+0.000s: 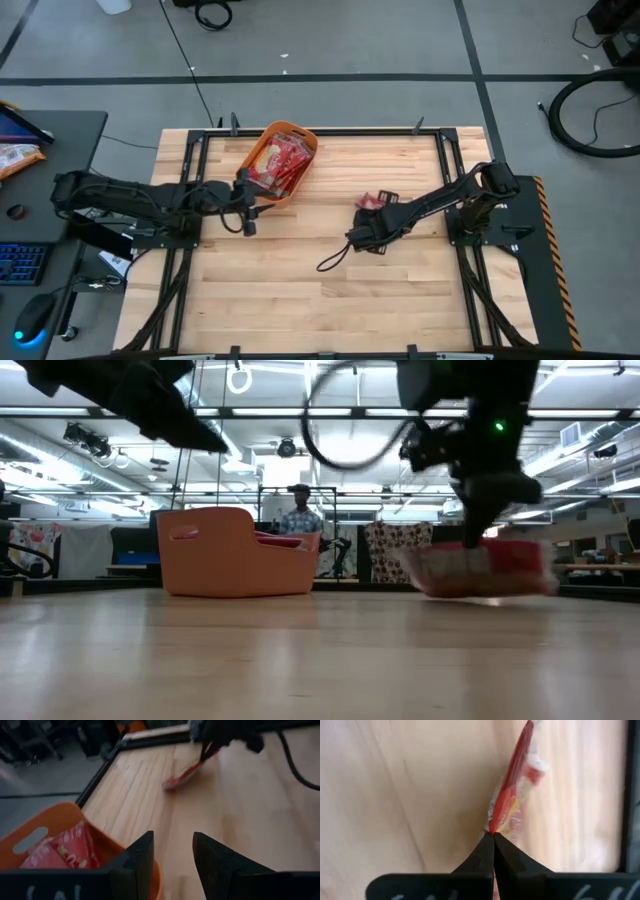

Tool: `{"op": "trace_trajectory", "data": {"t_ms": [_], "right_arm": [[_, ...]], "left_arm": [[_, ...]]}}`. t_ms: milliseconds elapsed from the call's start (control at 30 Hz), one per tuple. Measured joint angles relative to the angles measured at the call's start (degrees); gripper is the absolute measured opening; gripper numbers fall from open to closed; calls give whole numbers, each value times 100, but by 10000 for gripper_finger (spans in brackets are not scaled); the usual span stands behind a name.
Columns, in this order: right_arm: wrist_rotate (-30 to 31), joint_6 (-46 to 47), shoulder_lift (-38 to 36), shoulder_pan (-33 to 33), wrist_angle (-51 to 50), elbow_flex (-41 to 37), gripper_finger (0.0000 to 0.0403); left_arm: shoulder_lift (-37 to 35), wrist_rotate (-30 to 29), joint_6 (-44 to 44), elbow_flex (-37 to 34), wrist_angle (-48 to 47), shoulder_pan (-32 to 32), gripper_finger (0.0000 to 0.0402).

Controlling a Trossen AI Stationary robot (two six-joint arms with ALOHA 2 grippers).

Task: Sort popcorn bags into baskets
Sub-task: Put the red popcorn bag into the orange bin

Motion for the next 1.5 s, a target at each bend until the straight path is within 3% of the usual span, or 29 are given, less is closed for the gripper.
{"op": "trace_trajectory", "data": {"t_ms": [400,667,967,1133,1500], "right_arm": [[1210,-1535,-2,-367,150,984,1],[1723,-3051,-7,-778,1005,1502,1],[1470,-5368,-7,-1146,3582,1590,0],[916,-6259,74,-1423,4682,1601,0],[219,-8494,929,-2162,6694,1594,0]], "left_arm": [[-1375,655,-351,-2,-563,-462,142],[-1814,895,-646,-954,514,-720,142],[-2741,890,-964,-1533,974,-957,142],[-3193,892,-971,-1808,1285,-1113,142],[-3495,909,-1108,-1810,1326,-1274,141]]}}
